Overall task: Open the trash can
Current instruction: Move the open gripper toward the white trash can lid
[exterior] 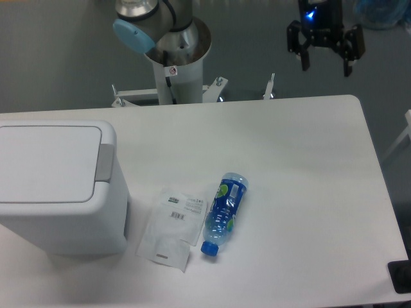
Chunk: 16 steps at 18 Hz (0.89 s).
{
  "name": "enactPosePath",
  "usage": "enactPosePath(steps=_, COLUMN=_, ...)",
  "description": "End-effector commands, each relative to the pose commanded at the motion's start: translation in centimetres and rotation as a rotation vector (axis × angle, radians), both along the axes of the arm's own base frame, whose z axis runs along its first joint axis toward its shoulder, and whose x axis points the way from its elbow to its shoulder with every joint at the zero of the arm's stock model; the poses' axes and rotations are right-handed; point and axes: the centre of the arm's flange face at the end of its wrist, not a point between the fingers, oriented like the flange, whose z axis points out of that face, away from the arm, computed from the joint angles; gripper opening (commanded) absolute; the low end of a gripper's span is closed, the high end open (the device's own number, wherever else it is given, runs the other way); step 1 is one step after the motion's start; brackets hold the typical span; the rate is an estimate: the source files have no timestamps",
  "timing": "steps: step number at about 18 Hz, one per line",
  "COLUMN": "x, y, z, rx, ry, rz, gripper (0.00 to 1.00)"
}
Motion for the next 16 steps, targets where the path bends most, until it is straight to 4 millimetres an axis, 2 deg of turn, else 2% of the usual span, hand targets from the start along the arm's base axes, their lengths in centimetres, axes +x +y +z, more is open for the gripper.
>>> enactPosePath(steps=6, x=1.9, y=5.6, z=0.5, rx=0.179, ry=-0.087, rz=0.206, gripper=1.0)
enactPosePath(steps=10, x=3.6, y=10.5, z=1.0, rx=0.286, ry=-0.105, rz=0.303, gripper=1.0)
enactPosePath(steps=14, x=5.8, y=15.8, z=-0.5, rx=0.347, ry=-0.176, rz=0.379, gripper=1.0)
enactPosePath(steps=16, x=6.1, y=17.4, z=-0.4, rx=0.398, ry=-0.218, rz=0.484, gripper=1.0)
